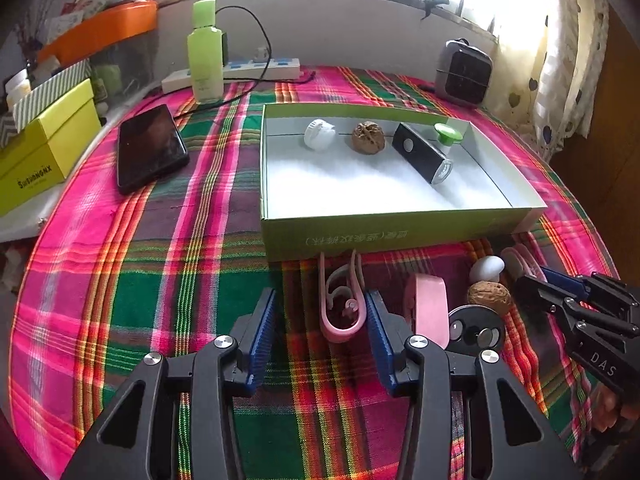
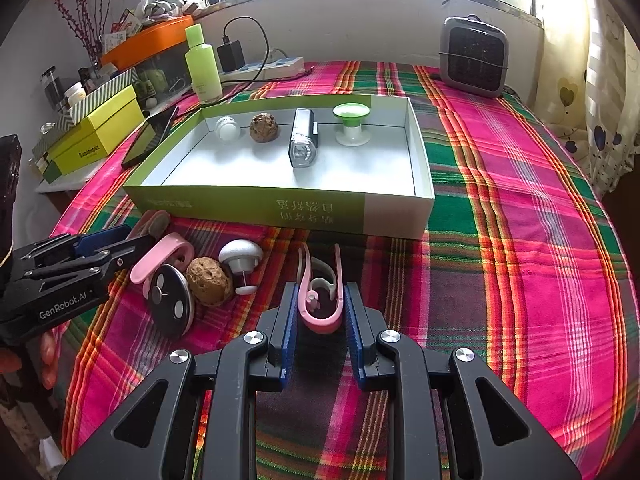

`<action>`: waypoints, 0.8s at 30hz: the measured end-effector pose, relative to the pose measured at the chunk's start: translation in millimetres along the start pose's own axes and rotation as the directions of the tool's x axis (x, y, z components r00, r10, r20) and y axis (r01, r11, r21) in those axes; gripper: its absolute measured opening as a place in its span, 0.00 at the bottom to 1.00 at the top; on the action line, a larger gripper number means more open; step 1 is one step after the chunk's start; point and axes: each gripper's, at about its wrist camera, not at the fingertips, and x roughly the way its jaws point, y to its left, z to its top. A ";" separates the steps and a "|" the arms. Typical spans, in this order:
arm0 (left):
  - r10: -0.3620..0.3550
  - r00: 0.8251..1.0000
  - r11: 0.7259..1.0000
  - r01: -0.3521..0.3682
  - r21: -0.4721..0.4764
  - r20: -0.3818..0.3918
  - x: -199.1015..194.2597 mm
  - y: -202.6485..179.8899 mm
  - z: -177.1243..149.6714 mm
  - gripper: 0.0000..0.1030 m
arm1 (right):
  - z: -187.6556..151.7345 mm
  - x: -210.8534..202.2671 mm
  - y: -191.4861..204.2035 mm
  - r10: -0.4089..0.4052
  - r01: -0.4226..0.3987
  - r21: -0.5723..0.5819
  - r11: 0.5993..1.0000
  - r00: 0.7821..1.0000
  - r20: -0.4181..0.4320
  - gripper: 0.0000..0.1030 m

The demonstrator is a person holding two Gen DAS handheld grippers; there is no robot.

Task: Organize objects
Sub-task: 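Grasp a pink hook with the right tool while the left tool grasps another pink hook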

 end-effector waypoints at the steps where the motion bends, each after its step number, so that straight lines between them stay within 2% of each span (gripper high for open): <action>1: 0.000 1.000 1.000 0.000 -0.001 -0.001 0.3 0.1 0.7 0.40 | 0.4 0.4 0.1 -0.002 0.002 -0.002 1.000 1.000 0.000 0.23; 6: -0.001 1.000 1.000 0.001 -0.004 -0.001 3.7 0.4 3.9 0.40 | 2.8 2.9 2.3 -0.012 0.012 -0.016 1.000 1.000 -0.004 0.23; 11: 0.009 1.000 1.000 -0.009 -0.002 0.001 8.0 -0.4 9.0 0.40 | 4.9 5.1 3.6 -0.014 0.014 -0.027 1.000 1.000 -0.005 0.30; 15: 0.011 1.000 1.000 -0.011 -0.001 0.005 9.1 0.1 11.0 0.40 | 5.9 6.5 4.9 -0.027 0.026 -0.039 0.999 1.000 -0.005 0.30; 17: 0.014 1.000 1.000 -0.014 -0.003 0.004 9.7 0.4 11.7 0.38 | 6.5 7.1 4.9 -0.029 0.029 -0.040 0.999 1.000 -0.005 0.30; 19: 0.028 1.000 1.000 -0.028 -0.001 0.007 10.1 1.0 11.9 0.32 | 7.3 7.6 4.3 -0.030 0.030 -0.036 0.999 1.000 -0.004 0.30; 24: 0.036 0.999 0.999 -0.036 -0.003 0.008 9.9 3.4 12.6 0.26 | 8.1 8.4 5.2 -0.038 0.038 -0.040 0.999 0.999 -0.004 0.30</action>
